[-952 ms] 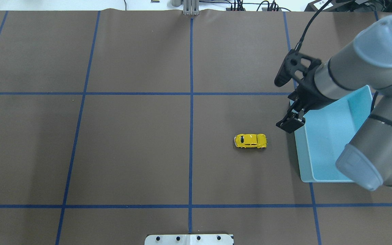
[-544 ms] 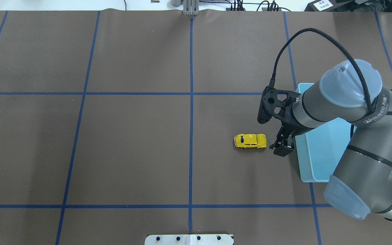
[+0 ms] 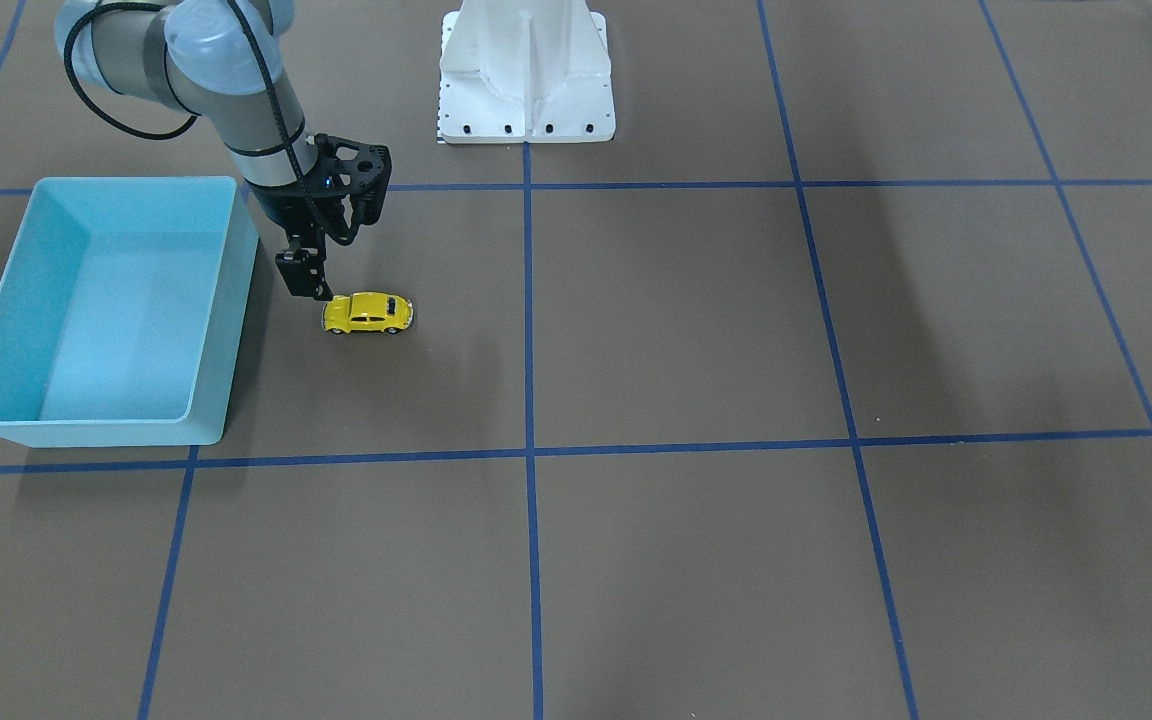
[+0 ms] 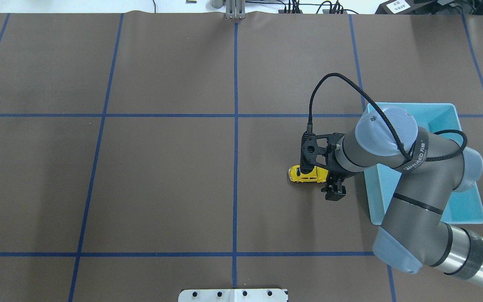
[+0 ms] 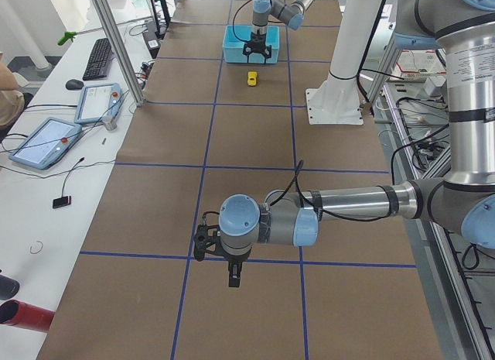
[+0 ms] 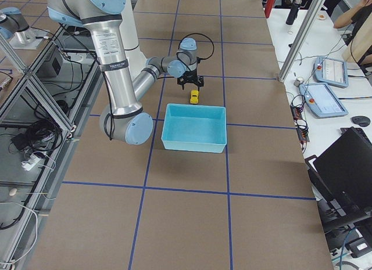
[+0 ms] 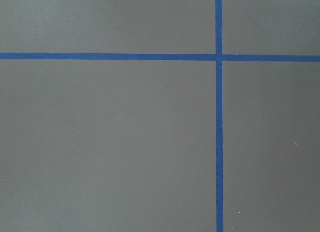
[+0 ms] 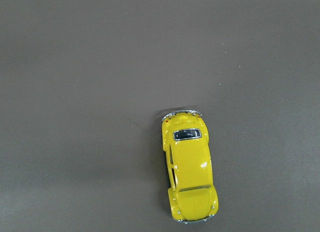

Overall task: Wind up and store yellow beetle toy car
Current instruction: 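Close the right gripper around the yellow car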

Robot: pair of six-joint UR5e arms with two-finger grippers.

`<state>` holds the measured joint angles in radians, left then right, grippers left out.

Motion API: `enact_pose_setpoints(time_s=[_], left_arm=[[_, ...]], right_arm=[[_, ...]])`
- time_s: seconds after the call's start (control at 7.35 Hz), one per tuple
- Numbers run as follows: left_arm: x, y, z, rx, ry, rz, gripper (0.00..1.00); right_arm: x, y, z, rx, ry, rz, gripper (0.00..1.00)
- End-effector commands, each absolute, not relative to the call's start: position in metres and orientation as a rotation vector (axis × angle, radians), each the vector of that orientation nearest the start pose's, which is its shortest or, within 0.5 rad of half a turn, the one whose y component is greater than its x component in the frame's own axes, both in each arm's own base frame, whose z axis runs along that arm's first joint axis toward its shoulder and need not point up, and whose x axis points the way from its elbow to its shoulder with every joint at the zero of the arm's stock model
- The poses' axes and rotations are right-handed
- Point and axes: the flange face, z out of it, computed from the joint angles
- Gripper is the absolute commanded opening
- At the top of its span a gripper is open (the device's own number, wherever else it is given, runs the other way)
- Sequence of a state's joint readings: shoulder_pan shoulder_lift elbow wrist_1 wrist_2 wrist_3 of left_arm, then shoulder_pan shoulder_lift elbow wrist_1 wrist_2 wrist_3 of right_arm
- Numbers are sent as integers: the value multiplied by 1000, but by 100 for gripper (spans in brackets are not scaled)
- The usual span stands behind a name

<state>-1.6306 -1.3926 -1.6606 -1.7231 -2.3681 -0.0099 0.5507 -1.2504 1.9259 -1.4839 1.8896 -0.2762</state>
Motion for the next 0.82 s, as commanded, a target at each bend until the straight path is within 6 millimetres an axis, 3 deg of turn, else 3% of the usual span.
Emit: enact_pose_setpoints(time_s=[0.0,0.41,0.68], left_arm=[[-87,-416,678,83,793,-39,100],[-87,-417,678,81,794,-38,100],[-87,-416,680,78,794,-39,100]], right_arm=[[-446,-403,321,663,-599,-1332,100],[-474,-422,313,662,-589,-1337,100],[-478,-416,316,707,-585,-1340,100]])
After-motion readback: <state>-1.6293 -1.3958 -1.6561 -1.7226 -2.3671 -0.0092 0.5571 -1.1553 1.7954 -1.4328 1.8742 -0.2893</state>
